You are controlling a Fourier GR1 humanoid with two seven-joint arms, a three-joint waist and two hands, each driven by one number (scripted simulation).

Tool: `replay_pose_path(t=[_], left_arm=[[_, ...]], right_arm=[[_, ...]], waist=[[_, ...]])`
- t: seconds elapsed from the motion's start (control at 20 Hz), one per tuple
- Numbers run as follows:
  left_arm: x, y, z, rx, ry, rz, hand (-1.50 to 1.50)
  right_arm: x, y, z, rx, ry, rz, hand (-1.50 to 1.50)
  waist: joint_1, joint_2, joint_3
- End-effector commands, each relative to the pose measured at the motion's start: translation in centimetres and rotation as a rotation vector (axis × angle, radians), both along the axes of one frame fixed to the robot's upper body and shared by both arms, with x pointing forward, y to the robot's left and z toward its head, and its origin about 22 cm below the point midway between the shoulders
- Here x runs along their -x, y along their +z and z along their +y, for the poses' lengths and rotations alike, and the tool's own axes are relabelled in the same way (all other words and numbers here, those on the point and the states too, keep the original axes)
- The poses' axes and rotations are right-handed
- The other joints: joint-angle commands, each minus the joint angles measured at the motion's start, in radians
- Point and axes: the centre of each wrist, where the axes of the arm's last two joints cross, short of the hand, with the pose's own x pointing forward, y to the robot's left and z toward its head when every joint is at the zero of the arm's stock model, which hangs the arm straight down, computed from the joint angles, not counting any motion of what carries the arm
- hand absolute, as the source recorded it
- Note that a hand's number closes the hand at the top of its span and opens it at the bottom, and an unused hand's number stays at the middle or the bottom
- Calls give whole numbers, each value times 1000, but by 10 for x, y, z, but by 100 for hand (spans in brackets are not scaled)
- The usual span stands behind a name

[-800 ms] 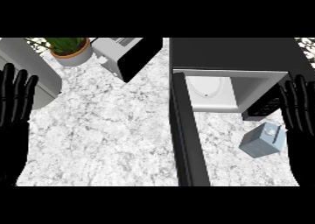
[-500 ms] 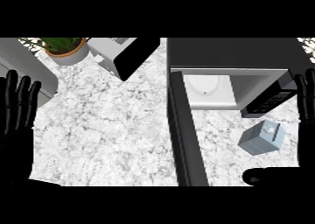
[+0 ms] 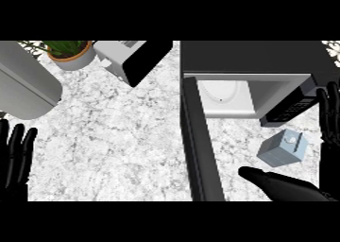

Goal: Pick up the milk, place it into the microwave and close the microwave

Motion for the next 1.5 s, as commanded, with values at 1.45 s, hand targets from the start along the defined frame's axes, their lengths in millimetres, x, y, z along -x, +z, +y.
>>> replay_pose_path(t=[1.45], left_arm=[[74,7,39,5,1,14,-150]], right_arm=[[8,-149,-57,-39,-319,208,-150]], waist=[[-5,3,2]])
